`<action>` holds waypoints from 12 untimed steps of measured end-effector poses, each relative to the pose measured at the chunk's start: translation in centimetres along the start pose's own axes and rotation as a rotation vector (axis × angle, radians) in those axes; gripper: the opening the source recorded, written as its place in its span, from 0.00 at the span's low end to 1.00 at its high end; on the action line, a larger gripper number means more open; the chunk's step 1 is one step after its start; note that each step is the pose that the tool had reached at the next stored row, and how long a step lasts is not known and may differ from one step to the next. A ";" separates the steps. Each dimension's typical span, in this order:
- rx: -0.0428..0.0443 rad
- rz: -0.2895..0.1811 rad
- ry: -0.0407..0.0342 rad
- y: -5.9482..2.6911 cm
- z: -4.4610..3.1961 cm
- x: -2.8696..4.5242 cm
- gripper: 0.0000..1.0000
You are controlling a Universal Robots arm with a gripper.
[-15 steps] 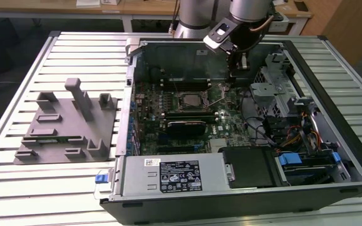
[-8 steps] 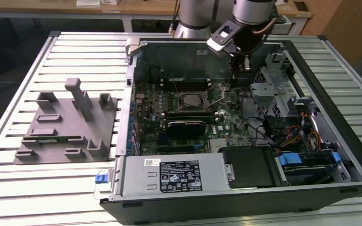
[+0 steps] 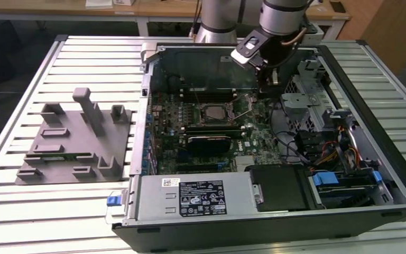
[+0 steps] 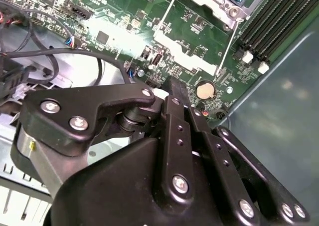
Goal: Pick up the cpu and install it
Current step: 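Close the cpu cover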
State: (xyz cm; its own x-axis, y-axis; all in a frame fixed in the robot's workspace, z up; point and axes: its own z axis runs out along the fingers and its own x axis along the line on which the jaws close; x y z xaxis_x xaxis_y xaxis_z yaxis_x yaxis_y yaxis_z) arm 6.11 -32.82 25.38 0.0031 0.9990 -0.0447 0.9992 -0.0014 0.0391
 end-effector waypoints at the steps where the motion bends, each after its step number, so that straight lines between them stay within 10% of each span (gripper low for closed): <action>1: 0.0000 0.000 0.0000 -0.01 0.18 0.01 0.11; 12: 0.0000 0.000 -0.0001 -0.18 1.87 0.11 0.11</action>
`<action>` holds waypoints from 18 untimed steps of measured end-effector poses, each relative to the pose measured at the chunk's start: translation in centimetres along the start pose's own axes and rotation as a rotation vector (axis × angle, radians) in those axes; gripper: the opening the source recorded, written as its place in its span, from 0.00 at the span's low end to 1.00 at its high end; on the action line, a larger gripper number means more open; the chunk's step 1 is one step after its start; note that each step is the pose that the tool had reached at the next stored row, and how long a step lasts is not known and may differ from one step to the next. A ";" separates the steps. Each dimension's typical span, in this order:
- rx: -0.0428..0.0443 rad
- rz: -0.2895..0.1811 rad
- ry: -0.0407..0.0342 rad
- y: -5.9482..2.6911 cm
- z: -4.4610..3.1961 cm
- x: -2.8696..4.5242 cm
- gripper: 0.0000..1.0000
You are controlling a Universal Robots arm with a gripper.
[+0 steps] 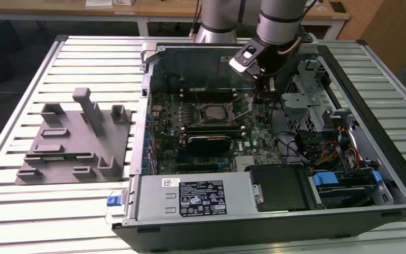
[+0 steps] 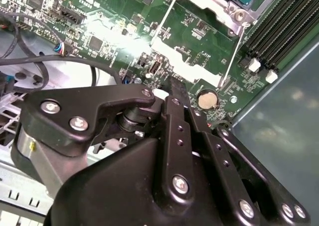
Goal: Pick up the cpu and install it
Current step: 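Close the cpu cover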
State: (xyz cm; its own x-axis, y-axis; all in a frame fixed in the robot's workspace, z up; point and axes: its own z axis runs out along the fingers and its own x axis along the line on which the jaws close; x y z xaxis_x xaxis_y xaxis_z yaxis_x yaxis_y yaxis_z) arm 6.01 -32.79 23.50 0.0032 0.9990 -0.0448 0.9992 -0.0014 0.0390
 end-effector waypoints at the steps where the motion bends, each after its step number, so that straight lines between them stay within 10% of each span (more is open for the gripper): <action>1: -0.0001 0.000 0.0001 -0.11 0.02 0.01 0.11; 18: -0.0008 0.000 0.0013 -1.96 -0.01 0.39 0.11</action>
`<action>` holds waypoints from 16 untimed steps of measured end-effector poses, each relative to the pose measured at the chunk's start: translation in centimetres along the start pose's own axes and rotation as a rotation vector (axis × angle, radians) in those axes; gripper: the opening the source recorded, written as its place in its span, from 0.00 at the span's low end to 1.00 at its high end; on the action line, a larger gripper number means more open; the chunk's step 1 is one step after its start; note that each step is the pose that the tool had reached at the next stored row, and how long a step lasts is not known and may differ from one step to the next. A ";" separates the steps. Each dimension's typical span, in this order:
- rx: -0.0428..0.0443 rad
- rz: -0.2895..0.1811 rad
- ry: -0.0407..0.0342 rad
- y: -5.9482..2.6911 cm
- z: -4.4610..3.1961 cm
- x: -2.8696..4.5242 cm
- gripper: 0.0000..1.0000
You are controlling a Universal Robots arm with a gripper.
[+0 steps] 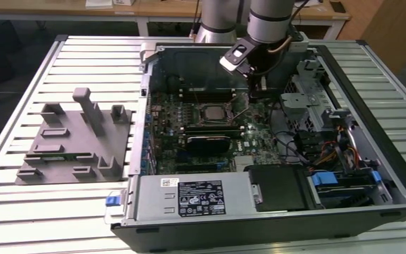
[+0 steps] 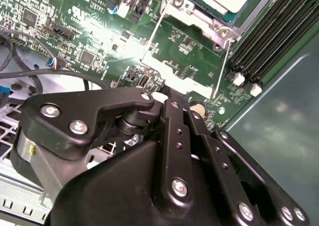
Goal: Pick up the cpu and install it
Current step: 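Close the cpu cover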
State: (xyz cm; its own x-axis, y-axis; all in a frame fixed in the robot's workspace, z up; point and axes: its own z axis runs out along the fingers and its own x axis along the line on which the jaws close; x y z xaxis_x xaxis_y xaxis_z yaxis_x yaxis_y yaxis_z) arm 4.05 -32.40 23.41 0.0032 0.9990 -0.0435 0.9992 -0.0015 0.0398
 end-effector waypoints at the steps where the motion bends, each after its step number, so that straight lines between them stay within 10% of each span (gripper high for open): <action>1: -0.0004 0.000 0.0001 -0.18 -0.01 0.01 0.11; 16: -0.0027 0.001 0.0006 -1.44 0.01 0.04 0.11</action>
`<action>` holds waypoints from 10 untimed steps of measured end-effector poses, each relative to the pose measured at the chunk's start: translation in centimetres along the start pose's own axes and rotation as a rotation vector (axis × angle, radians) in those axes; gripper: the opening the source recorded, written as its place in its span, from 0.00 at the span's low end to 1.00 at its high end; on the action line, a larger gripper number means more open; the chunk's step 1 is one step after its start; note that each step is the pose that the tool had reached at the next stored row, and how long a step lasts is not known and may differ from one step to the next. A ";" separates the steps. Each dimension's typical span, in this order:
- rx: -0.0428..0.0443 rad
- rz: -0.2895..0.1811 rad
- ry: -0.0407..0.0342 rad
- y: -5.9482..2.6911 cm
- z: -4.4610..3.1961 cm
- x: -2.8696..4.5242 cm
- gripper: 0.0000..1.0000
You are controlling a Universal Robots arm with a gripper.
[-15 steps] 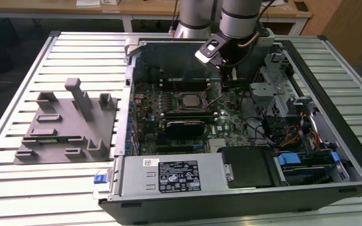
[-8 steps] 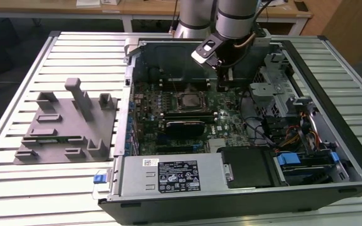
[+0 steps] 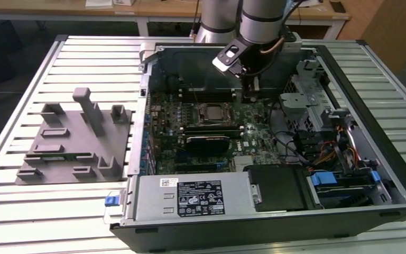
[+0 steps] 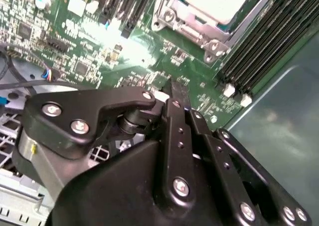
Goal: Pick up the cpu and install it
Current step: 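Close the cpu cover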
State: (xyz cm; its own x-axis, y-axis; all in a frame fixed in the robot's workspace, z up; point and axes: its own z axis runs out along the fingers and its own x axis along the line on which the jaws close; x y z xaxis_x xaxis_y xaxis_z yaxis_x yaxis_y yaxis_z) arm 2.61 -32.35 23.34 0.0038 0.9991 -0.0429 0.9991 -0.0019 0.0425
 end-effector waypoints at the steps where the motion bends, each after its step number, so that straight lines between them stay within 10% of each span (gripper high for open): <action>1: -0.0001 0.000 0.0000 -0.27 0.00 0.00 0.11; 10: -0.0001 0.000 0.0001 -2.53 0.32 0.01 0.11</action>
State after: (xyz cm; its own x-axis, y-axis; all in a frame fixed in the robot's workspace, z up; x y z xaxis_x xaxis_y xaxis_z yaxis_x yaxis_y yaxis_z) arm 0.09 -32.36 22.92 0.0037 0.9991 -0.0428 0.9991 -0.0019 0.0426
